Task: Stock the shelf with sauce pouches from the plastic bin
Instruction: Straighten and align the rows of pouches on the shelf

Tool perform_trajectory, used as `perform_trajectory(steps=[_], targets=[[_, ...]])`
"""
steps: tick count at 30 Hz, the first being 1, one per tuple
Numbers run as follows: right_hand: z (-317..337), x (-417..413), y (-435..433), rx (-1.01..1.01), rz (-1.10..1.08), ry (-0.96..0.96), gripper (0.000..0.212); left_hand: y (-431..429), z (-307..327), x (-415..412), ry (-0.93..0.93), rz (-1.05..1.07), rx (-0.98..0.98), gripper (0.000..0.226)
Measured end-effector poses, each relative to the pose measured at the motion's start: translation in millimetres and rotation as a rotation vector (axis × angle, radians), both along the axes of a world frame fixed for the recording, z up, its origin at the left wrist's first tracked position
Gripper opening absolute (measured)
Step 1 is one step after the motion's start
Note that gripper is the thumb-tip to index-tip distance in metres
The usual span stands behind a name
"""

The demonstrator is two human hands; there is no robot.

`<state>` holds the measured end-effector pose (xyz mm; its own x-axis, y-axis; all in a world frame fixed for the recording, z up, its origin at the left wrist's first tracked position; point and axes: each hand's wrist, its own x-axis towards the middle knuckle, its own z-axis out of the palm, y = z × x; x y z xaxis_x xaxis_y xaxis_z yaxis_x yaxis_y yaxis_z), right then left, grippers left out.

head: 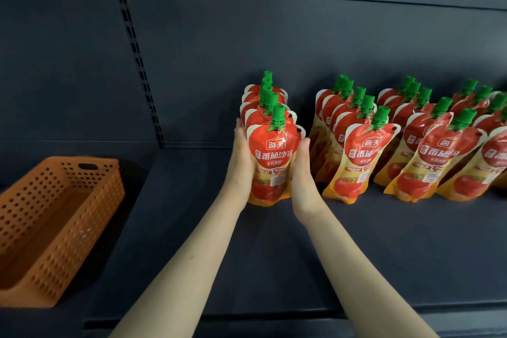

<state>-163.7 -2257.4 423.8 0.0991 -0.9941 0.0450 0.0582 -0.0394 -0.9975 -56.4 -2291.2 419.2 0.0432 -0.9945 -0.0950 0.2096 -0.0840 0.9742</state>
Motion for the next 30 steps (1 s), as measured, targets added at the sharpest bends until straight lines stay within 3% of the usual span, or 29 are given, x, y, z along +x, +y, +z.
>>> perform_trajectory(steps=[3,6,13,15,22,30], targets=[[-7,0,0,-0.028,-0.024,-0.033,0.044,-3,-2,-2,0.000,0.042,-0.002,0.080],[-5,2,-2,-0.027,0.004,-0.039,0.066,-3,-3,-3,0.005,0.059,-0.033,0.077],[-5,-1,-4,-0.051,0.011,-0.008,0.081,-2,-2,2,-0.002,0.035,-0.067,0.077],[1,-5,-8,-0.070,-0.009,-0.017,0.079,-4,1,8,-0.002,0.041,-0.117,0.080],[18,-9,-49,-0.013,-0.011,-0.208,0.071,-16,31,14,0.101,-0.010,-0.120,0.059],[12,-7,-60,0.084,0.078,-0.277,0.078,-25,15,7,0.217,-0.113,-0.052,0.068]])
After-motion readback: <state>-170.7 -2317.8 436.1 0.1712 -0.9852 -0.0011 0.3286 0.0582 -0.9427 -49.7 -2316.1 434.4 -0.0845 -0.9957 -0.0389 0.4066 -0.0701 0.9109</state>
